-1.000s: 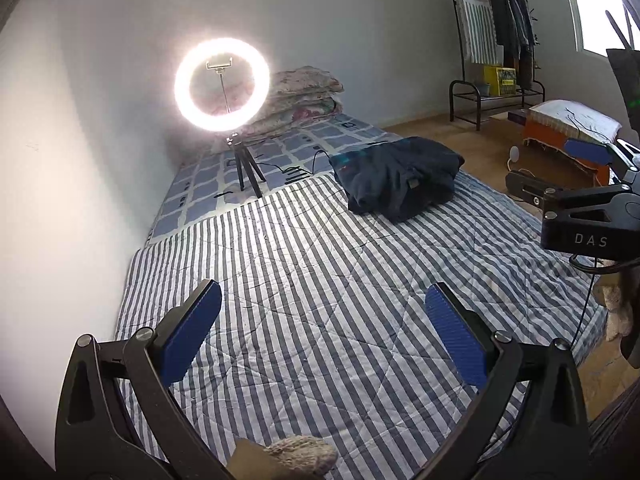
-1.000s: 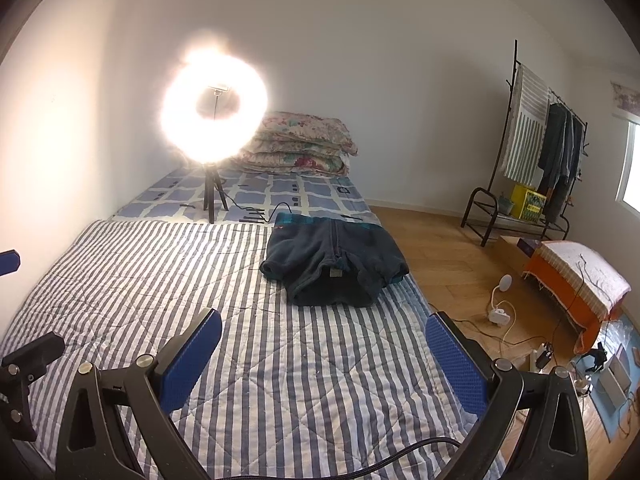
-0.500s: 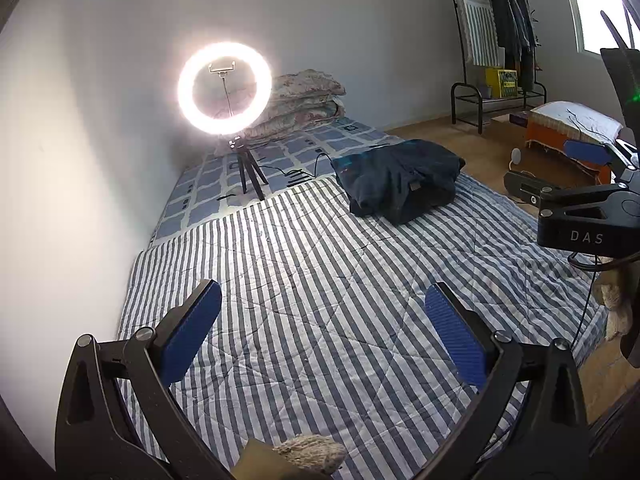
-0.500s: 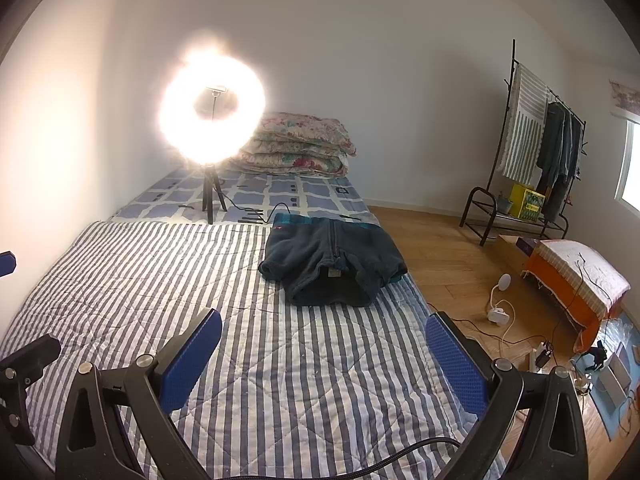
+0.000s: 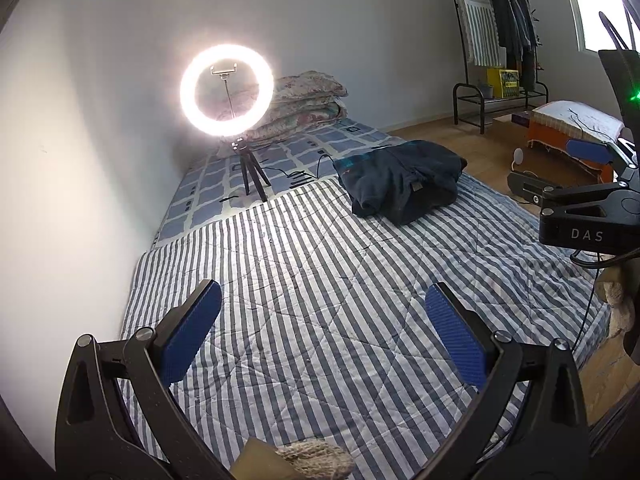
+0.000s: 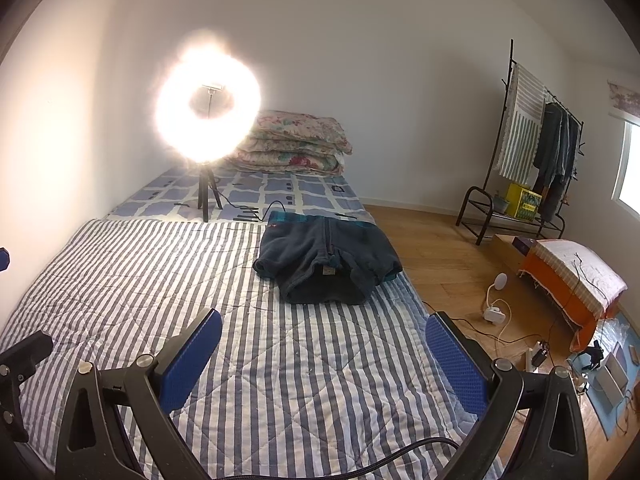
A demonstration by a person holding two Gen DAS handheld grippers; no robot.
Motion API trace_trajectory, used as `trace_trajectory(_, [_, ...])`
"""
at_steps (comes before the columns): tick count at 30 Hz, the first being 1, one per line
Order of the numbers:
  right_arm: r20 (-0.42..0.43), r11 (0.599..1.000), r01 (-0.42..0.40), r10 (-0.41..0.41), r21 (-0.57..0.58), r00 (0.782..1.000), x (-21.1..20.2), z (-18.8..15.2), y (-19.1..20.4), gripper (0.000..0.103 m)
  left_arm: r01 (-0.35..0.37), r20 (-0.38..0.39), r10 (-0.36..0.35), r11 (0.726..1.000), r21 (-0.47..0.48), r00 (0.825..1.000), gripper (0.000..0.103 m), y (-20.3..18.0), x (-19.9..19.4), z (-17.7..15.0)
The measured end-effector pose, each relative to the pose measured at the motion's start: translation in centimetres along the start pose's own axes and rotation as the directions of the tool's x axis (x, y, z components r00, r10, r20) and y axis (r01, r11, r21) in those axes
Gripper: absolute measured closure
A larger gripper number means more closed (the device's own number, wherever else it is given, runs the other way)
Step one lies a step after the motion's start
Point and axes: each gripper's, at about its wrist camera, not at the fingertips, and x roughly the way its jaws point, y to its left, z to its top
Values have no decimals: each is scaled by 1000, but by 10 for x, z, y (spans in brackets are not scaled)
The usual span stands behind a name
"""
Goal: Fold large clothes
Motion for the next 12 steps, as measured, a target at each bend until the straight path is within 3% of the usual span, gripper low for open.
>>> trace_trajectory(12, [-3,1000,4,-4,-4,1000,1,0,1,0,-2,-11,1,1000,-24,1000,0,4,1,0])
